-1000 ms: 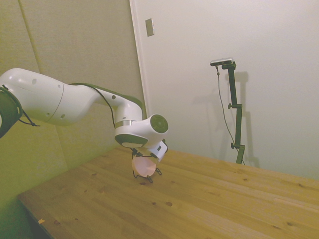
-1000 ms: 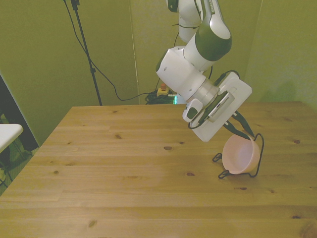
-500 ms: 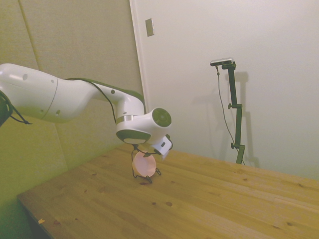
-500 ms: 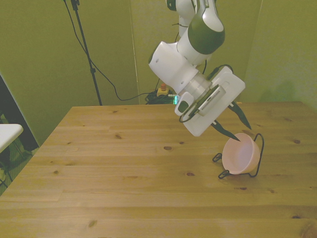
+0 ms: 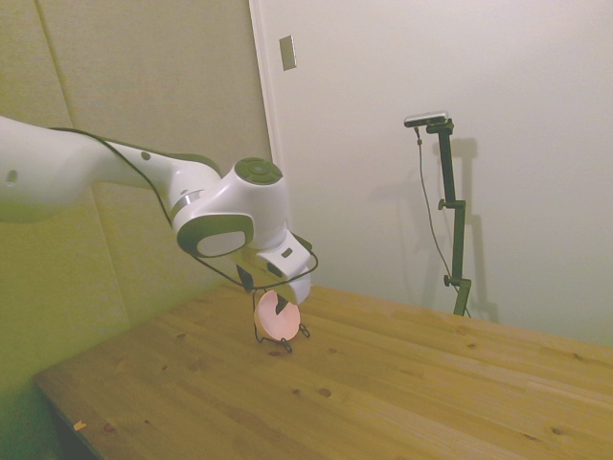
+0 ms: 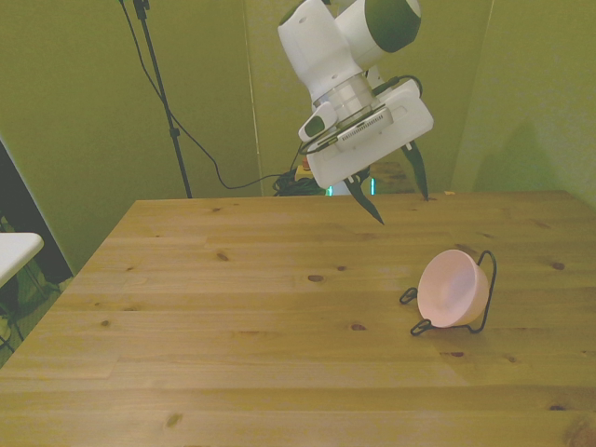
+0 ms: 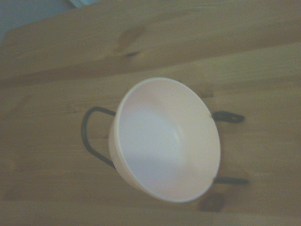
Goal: Load the bowl
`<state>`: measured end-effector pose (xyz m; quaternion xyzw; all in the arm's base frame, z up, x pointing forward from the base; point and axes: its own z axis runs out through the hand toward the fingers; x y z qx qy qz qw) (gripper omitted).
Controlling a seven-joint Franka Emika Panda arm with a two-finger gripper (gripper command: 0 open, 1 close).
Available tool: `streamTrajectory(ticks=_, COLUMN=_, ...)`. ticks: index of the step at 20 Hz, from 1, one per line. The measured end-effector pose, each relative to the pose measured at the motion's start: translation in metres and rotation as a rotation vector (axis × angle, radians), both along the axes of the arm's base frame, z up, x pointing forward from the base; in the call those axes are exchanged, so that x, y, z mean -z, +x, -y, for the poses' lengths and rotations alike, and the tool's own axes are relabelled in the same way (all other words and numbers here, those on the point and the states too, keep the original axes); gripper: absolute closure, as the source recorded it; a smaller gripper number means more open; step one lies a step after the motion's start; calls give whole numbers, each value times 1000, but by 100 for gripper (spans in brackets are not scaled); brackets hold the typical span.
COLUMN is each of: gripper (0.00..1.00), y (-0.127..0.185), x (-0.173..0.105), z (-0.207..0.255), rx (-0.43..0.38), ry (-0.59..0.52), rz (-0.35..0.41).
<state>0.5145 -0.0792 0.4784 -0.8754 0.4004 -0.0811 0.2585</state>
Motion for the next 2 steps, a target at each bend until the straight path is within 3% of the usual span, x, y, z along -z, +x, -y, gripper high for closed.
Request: streamTrajectory(ticks=2, gripper=0, y=-16, x=4, z=-5, rx=38, ry=-28, rz=-11)
